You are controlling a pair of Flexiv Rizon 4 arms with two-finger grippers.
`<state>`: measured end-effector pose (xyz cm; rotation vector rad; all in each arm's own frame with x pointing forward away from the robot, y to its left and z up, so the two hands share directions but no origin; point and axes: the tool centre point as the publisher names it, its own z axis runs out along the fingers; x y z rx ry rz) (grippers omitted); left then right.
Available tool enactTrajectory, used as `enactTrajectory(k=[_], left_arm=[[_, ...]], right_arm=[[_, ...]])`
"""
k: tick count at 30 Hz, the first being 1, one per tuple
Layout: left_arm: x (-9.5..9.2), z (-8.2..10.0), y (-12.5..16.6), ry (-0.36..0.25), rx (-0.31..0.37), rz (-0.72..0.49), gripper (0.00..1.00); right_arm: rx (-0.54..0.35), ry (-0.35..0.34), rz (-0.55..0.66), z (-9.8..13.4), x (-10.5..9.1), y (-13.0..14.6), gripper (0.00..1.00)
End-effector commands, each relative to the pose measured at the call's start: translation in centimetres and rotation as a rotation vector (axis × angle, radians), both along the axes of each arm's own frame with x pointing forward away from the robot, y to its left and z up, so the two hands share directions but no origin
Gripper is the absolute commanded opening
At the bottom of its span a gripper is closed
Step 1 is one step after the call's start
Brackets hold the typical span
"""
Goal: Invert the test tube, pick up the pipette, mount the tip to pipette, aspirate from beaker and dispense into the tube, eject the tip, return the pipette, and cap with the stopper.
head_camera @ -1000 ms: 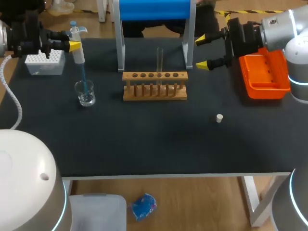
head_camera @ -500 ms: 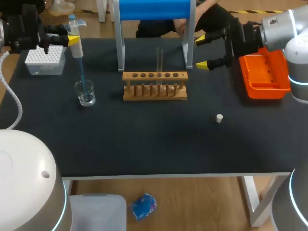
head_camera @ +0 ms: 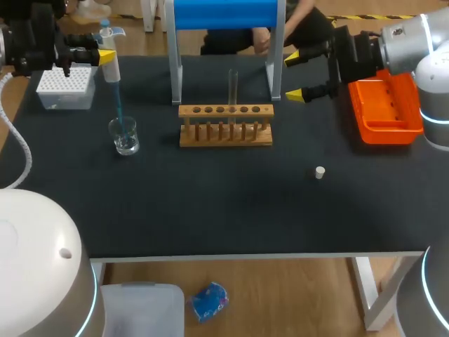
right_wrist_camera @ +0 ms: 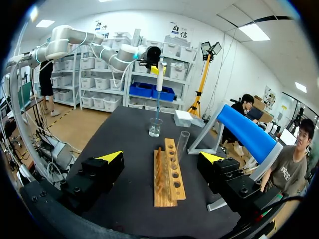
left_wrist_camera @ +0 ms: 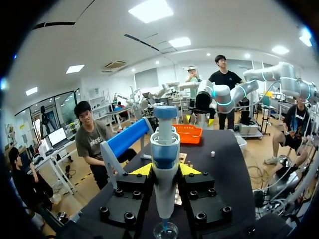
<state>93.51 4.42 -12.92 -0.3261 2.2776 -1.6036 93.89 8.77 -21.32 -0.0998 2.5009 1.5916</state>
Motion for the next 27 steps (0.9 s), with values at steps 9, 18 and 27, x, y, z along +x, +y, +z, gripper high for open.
enactTrajectory(k=[9,18,27], left_arm=[[0.0,0.8,-0.3,-0.013,0.001,0.000,0.00],[0.4,3.6,-2.5,0.000,0.001,-0.010,0.00],[1.7,6.7,-6.0,0.048,-0.013,-0.026,0.00]], right_arm=[[-0.001,0.000,0.000,0.0,0.0,0.0,1.00],[-0.001,0.000,0.000,0.0,0.0,0.0,1.00],[-0.001,0.000,0.000,0.0,0.0,0.0,1.00]])
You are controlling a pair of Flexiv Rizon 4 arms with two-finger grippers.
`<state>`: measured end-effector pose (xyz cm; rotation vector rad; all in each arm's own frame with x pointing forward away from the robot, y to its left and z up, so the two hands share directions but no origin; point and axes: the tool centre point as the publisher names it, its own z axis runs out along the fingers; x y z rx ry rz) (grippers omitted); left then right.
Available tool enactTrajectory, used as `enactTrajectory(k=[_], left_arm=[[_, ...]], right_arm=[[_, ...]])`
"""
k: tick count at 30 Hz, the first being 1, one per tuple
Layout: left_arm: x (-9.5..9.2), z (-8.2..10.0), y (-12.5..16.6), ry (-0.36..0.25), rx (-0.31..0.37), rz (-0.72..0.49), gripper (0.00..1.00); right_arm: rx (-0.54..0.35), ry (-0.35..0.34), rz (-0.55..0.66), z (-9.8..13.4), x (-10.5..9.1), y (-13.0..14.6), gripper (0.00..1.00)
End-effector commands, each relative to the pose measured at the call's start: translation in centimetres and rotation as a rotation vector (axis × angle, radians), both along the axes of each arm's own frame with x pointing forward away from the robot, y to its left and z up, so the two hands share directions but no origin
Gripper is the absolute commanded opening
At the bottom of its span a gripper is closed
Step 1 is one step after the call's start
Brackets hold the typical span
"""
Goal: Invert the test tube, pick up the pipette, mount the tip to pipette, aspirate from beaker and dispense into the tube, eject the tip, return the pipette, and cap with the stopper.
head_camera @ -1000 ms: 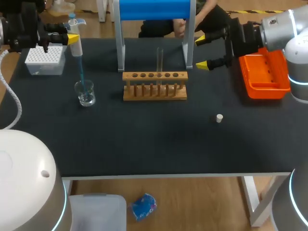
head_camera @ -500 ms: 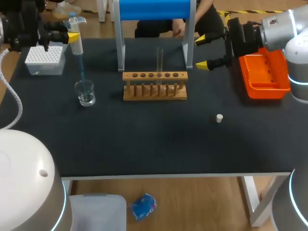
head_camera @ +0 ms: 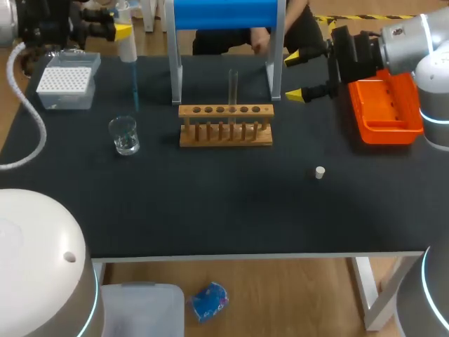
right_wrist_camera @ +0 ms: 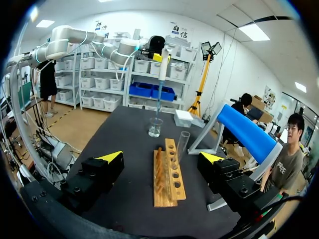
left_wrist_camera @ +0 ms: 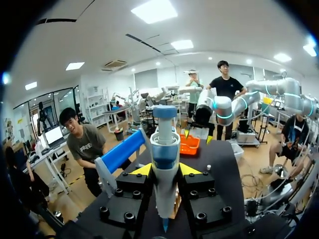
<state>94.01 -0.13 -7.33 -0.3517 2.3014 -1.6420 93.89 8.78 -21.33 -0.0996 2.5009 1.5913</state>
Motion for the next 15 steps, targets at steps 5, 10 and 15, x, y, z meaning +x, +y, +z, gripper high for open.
enactTrajectory(k=[5,10,15], left_arm=[[1.9,2.3,-3.7,-0.004,0.004,-0.040,0.00],[2.5,3.0,-5.5,-0.008,-0.010,-0.079,0.00],[2.5,3.0,-5.5,-0.008,-0.010,-0.079,0.00]], right_arm=[[-0.001,0.000,0.000,0.0,0.0,0.0,1.00],[-0.001,0.000,0.000,0.0,0.0,0.0,1.00],[-0.001,0.000,0.000,0.0,0.0,0.0,1.00]])
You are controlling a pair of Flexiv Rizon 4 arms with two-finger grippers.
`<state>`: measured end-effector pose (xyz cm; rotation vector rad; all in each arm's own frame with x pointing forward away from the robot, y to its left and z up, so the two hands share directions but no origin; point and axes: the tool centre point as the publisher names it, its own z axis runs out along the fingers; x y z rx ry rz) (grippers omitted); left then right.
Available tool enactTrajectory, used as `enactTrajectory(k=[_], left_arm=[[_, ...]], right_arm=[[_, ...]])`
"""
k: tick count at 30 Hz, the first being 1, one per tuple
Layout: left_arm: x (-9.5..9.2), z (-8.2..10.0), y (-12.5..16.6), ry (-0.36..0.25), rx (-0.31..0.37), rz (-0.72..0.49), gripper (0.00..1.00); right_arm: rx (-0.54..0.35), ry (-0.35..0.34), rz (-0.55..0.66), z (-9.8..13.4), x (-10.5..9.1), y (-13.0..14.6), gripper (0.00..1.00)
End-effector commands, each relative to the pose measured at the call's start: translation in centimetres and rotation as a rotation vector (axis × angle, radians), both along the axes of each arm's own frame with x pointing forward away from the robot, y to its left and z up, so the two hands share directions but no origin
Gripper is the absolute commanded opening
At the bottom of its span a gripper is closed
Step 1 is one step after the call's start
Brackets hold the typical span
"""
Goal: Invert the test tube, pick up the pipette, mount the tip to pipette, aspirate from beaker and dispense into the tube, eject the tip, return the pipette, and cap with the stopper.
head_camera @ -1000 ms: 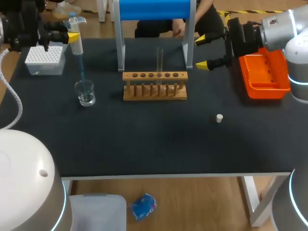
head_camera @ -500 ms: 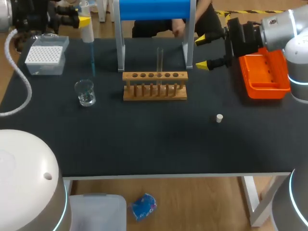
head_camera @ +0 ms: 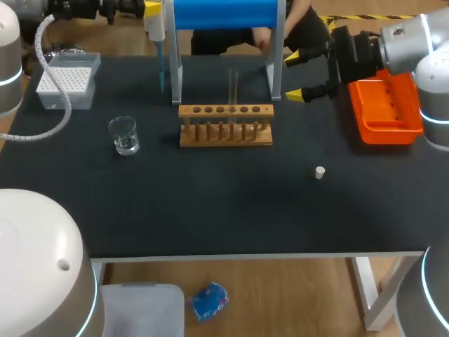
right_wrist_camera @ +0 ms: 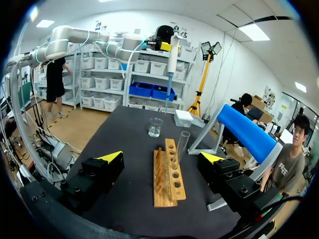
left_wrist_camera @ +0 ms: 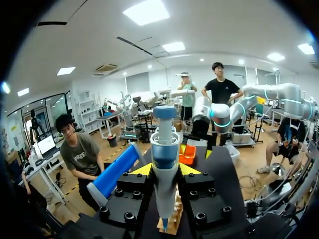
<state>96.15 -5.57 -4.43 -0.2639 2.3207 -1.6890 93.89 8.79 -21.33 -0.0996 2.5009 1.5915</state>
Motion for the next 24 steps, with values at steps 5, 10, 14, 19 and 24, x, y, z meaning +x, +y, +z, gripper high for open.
enactTrajectory(k=[5,10,14,19,24], left_arm=[[0.4,0.1,-0.1,0.004,0.004,-0.007,0.00],[0.4,0.1,-0.1,0.004,0.004,-0.007,0.00],[0.4,0.1,-0.1,0.004,0.004,-0.007,0.00],[0.6,0.4,-0.6,0.041,-0.012,-0.012,0.00],[0.5,1.8,-2.2,0.002,-0.006,-0.025,0.00]], right_arm=[[-0.001,0.000,0.000,0.0,0.0,0.0,1.00],[-0.001,0.000,0.000,0.0,0.0,0.0,1.00],[-0.001,0.000,0.000,0.0,0.0,0.0,1.00],[-0.001,0.000,0.000,0.0,0.0,0.0,1.00],[-0.001,0.000,0.000,0.0,0.0,0.0,1.00]])
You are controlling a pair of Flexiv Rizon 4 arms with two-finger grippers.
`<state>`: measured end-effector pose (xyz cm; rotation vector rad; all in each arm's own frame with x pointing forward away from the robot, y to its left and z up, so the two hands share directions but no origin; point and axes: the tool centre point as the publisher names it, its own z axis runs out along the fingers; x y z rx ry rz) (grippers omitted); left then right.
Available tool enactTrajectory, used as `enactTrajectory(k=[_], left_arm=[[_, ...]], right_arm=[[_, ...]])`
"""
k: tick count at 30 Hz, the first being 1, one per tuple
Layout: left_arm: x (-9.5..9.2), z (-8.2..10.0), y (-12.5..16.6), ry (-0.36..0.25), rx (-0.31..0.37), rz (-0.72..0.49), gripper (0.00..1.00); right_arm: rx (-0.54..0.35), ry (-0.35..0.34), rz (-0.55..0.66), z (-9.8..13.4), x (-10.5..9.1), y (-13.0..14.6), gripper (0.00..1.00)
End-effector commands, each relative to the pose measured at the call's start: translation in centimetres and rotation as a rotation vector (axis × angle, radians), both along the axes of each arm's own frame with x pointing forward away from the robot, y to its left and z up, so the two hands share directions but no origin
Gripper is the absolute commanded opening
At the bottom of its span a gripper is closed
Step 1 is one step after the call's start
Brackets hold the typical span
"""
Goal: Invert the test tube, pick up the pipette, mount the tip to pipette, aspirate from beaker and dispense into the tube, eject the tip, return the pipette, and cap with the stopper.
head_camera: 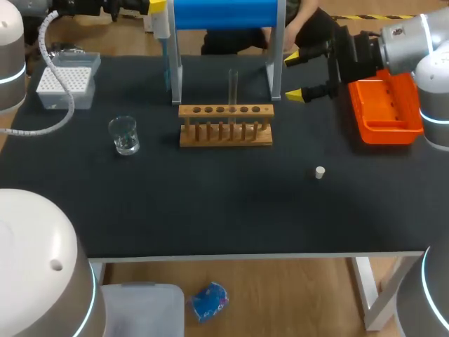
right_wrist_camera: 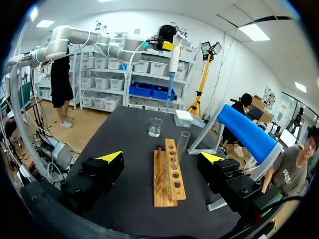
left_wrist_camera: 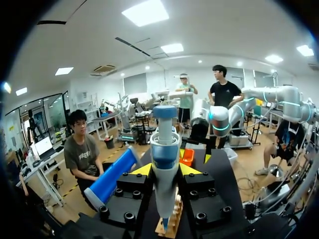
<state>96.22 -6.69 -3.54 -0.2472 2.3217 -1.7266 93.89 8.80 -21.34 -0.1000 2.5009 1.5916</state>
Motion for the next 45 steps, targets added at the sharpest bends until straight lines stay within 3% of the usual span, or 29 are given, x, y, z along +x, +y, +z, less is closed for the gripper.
enactTrajectory(k=[1,12,22,40,45], left_arm=[[0.4,1.3,-1.5,-0.006,0.015,-0.002,0.00],[1.2,4.2,-5.7,0.028,0.027,-0.003,0.00],[1.7,6.0,-8.8,0.013,0.005,-0.049,0.00],[1.7,6.0,-8.8,0.013,0.005,-0.049,0.00],[2.4,6.2,-10.3,0.002,-0.005,-0.067,0.00]], right_arm=[[-0.001,0.000,0.000,0.0,0.0,-0.1,1.00],[-0.001,0.000,0.000,0.0,0.0,-0.1,1.00],[-0.001,0.000,0.000,0.0,0.0,-0.1,1.00],[-0.001,0.000,0.000,0.0,0.0,-0.1,1.00],[-0.001,0.000,0.000,0.0,0.0,-0.1,1.00]])
